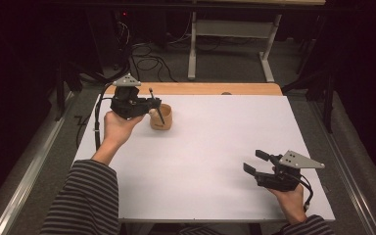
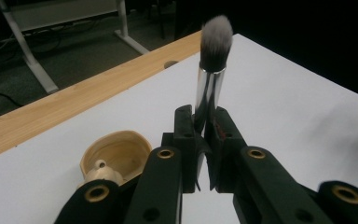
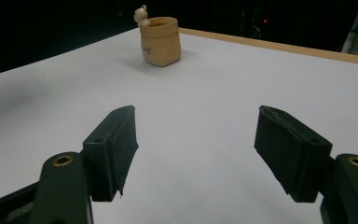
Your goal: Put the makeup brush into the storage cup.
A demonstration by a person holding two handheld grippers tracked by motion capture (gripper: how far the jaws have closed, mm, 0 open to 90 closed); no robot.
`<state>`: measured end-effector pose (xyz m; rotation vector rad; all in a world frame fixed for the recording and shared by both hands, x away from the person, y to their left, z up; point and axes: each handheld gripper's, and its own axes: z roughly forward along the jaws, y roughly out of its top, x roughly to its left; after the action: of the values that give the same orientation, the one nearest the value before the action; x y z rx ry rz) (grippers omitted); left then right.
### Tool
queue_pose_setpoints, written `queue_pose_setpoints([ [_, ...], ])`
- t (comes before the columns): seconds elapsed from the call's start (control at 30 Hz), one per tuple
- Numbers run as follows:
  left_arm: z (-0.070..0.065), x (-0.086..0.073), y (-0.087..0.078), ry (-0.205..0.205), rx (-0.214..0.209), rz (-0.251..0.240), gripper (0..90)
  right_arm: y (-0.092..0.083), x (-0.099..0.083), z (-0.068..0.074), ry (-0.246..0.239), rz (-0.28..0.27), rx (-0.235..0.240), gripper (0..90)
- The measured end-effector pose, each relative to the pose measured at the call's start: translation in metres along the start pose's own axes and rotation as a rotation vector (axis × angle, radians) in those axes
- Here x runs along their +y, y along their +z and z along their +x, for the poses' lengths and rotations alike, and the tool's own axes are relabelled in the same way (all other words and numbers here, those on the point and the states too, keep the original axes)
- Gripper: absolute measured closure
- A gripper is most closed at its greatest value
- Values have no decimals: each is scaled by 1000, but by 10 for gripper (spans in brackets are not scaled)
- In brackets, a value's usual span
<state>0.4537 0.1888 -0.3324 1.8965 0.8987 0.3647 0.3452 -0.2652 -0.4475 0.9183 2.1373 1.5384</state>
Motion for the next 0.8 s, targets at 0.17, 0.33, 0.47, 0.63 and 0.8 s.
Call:
queue_pose_setpoints([
  [0.17, 3, 1, 2, -7, 11, 0, 834, 0, 0, -1, 5, 0, 0, 307],
  [0.33, 5, 2, 6, -7, 20, 7, 835, 0, 0, 0, 4, 0, -2, 307],
  [0.47, 8, 1, 8, -16, 24, 7, 835, -1, 0, -1, 7, -8, 2, 305],
  [0.63, 11, 0, 9, -25, 38, 15, 835, -2, 0, -1, 9, -12, 2, 305],
  [0.8, 14, 0, 12, -33, 49, 11, 834, -1, 0, -1, 8, -9, 4, 305],
])
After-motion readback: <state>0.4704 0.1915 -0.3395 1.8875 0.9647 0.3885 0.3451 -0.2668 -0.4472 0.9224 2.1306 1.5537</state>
